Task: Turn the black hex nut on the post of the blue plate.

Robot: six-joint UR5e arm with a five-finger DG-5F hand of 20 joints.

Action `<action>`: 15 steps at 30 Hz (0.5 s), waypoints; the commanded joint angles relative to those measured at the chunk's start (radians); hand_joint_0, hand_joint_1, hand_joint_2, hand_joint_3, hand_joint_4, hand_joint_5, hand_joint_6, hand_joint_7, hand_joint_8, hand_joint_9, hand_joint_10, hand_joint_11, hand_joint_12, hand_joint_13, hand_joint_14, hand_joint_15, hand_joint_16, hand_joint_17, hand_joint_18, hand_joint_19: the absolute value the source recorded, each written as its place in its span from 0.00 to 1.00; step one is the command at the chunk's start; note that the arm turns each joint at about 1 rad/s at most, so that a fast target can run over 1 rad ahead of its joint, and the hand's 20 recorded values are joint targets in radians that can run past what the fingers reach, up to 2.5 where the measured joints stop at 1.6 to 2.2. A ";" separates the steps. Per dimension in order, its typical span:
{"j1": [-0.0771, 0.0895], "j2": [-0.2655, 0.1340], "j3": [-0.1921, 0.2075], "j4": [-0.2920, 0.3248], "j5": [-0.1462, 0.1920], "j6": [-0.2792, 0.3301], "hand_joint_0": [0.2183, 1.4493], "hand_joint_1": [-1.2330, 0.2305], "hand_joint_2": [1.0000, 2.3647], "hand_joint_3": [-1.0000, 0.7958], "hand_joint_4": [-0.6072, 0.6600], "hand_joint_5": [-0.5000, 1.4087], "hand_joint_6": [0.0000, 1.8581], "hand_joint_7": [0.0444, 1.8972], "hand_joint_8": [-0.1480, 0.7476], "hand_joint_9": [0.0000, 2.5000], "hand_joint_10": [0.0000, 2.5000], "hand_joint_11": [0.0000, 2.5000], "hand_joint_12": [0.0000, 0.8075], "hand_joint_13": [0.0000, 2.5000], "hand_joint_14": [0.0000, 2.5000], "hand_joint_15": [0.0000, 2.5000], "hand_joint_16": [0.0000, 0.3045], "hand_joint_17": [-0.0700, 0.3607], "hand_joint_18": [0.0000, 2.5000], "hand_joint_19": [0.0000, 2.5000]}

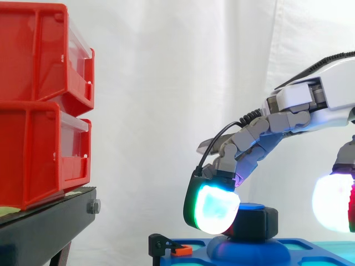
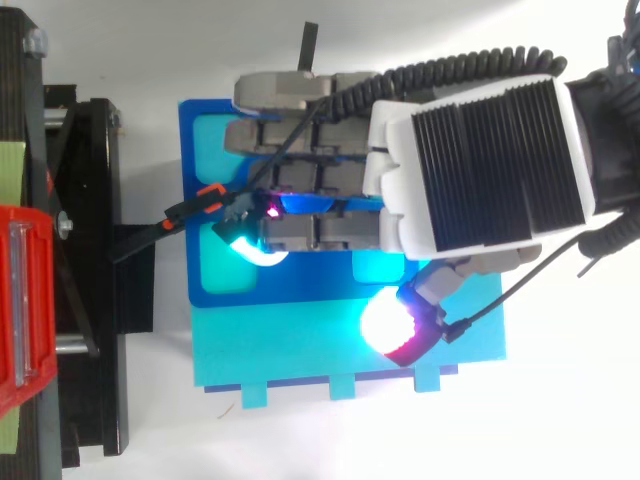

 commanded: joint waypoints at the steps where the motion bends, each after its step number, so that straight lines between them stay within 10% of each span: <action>1: -0.010 0.000 -0.001 0.001 -0.001 -0.006 0.19 0.52 0.00 0.28 0.67 0.18 0.27 0.38 0.48 0.22 0.00 0.00 0.43 0.09 0.00 0.00 0.15 0.40 0.00 0.01; 15: -0.048 0.000 -0.001 0.005 -0.022 -0.029 0.19 0.52 0.00 0.28 0.68 0.18 0.27 0.38 0.48 0.22 0.00 0.00 0.43 0.10 0.00 0.00 0.15 0.40 0.00 0.01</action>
